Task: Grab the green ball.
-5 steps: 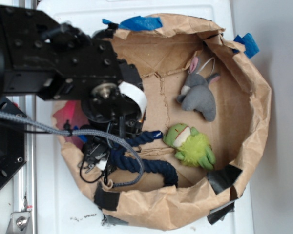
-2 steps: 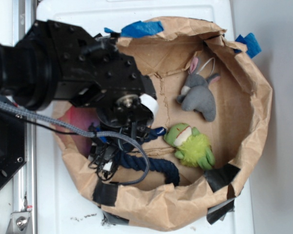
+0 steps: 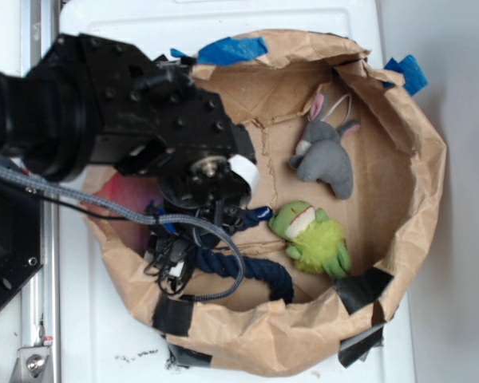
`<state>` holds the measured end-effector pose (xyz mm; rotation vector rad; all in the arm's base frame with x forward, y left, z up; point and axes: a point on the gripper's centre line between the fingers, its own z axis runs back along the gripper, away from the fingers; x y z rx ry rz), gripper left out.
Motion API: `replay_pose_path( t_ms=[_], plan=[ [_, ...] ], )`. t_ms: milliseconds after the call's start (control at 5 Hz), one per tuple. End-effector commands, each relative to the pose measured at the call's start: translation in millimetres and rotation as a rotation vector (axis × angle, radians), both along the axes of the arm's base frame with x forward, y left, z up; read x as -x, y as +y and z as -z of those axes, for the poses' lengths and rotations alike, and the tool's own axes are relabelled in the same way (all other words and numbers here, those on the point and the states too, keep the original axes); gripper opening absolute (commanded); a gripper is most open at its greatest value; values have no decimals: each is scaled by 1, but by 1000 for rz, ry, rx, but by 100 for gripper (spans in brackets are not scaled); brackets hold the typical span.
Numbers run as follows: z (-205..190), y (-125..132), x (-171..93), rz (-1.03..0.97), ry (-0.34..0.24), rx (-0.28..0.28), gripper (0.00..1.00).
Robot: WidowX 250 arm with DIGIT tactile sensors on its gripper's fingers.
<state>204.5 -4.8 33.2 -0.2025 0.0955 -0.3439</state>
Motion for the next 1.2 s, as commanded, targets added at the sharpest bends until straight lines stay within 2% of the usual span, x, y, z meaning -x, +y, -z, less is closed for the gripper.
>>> replay_pose_path(
  t_ms=[0,200,400,600,800,1000],
  plan=[
    [-10,-5,-2,10,-45,11,0],
    [-42,-2,-6,-26,-141,-19,0],
    [-92,14,-23,-221,-216,-84,0],
    [-142,24,-23,-332,-206,-124,0],
    [-154,24,-28,-407,-206,-171,0],
    [-157,21,-35,-493,-230,-189,0]
  ],
)
